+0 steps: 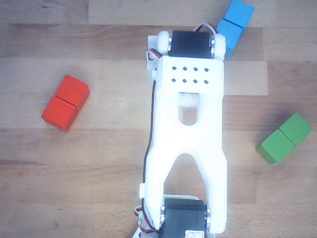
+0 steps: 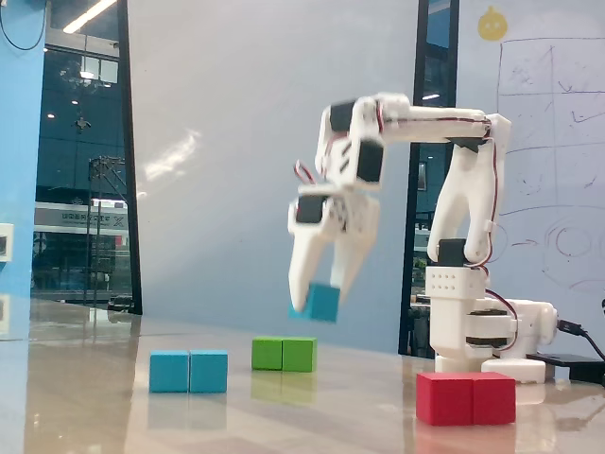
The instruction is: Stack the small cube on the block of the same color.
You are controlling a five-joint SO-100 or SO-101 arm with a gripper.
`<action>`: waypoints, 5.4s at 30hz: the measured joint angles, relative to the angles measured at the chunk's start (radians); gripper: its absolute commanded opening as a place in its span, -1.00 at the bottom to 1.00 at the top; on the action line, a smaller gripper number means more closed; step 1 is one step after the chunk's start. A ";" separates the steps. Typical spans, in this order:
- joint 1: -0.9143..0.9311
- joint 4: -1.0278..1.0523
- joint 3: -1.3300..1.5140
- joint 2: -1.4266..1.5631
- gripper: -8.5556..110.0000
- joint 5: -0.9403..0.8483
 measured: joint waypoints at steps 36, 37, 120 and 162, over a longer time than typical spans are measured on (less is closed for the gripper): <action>0.198 0.126 -0.822 -0.750 -0.70 0.000; 0.201 0.126 -0.827 -0.759 -0.70 0.000; 0.238 0.130 -0.899 -0.865 -0.70 0.000; 0.341 0.141 -0.857 -0.870 -0.10 -0.120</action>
